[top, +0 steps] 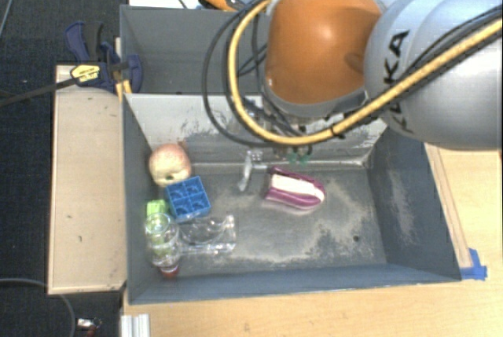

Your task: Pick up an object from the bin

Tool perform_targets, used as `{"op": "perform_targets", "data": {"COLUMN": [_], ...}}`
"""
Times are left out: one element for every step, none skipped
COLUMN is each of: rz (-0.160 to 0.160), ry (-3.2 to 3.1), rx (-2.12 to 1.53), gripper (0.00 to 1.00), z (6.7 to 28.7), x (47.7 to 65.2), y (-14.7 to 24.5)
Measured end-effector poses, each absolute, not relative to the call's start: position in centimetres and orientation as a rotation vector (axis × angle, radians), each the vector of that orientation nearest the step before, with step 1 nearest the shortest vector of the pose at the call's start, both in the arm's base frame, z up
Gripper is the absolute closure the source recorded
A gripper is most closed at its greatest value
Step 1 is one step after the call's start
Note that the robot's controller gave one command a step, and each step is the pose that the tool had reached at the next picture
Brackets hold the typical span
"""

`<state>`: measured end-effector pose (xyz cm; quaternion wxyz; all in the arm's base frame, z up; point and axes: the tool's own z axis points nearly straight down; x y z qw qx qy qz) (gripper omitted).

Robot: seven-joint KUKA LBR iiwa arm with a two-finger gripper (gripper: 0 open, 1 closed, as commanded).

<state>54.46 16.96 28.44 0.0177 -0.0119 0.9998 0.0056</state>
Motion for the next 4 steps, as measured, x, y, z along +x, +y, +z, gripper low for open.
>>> {"op": "perform_targets", "data": {"rz": [0.011,0.016,0.016,0.015], "ry": [3.098,3.107,3.107,3.089], "rx": [-0.315,-0.074,-0.074,-0.275], "gripper": [0.00,1.00,1.00,1.00], "z": [19.1,20.5,20.5,11.8], "x": [54.1,56.4,56.4,56.2], "y": [15.2,21.7,21.7,21.2]}}
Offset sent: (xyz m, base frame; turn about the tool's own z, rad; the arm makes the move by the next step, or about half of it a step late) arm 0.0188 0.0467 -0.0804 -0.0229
